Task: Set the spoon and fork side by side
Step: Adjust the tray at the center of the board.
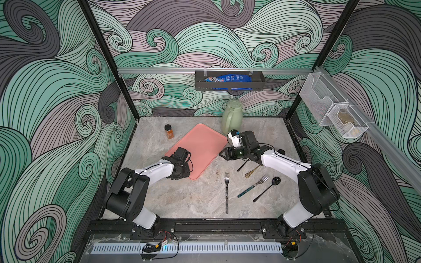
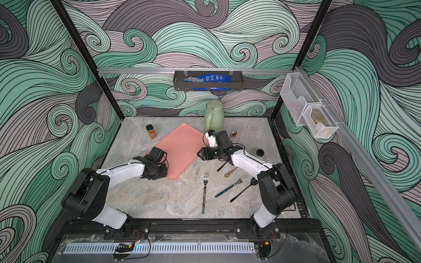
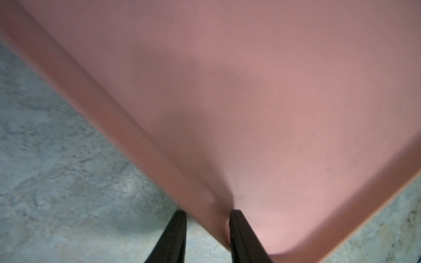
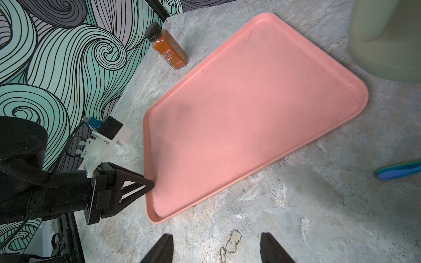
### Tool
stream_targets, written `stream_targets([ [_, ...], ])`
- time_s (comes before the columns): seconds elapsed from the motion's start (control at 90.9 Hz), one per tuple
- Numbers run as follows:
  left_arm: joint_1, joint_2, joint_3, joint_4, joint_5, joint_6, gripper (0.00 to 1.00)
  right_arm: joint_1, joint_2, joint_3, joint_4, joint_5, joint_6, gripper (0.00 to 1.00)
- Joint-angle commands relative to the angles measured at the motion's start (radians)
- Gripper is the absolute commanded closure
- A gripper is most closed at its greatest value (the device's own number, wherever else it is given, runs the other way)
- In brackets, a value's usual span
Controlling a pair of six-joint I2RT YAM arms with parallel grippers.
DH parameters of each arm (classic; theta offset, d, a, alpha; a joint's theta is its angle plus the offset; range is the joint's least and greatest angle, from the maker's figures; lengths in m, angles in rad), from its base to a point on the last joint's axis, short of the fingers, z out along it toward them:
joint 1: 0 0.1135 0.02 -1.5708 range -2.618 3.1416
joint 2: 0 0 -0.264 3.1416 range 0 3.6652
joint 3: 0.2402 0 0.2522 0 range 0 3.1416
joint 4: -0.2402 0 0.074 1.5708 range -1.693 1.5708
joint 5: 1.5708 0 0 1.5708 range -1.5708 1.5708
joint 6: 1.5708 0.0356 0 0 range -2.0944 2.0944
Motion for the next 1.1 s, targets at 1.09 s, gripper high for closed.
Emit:
stream_targets([
  [1.09, 0.120, -0.106, -0.007, -0.196, -0.194, 0.101, 0.90, -0.091, 0.333, 0.236, -0.142, -0.046, -0.160, 0.35],
])
